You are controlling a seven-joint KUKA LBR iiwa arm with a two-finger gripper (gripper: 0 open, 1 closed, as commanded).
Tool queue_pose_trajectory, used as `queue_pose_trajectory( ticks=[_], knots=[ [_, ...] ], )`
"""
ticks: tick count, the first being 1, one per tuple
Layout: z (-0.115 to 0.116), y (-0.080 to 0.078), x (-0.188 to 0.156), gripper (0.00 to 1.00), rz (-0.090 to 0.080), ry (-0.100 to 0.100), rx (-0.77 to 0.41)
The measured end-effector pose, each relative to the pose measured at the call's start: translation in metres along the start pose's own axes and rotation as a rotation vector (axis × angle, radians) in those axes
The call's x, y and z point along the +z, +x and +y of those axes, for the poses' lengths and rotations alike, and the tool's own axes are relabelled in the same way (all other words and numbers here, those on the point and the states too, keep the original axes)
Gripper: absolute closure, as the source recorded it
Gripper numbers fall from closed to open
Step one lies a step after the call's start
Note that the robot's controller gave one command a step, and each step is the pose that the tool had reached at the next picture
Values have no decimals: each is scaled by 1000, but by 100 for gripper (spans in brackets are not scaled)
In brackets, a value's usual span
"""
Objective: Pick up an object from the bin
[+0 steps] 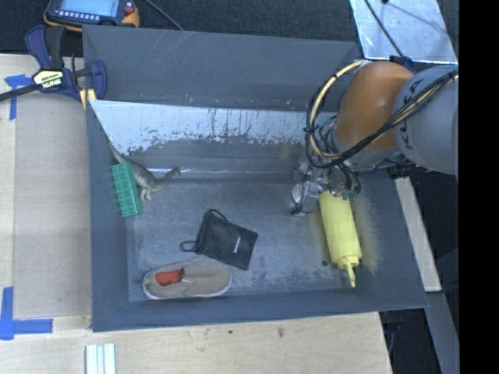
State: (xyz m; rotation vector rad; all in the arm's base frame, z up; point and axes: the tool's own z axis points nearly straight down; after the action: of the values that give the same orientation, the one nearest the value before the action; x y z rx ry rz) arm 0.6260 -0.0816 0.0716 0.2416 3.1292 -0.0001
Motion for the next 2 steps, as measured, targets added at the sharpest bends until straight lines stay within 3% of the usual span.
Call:
queue_pose_trajectory(
  ticks=[2],
  knots=[
    [0,3,-17,100,8,0,0]
  ],
)
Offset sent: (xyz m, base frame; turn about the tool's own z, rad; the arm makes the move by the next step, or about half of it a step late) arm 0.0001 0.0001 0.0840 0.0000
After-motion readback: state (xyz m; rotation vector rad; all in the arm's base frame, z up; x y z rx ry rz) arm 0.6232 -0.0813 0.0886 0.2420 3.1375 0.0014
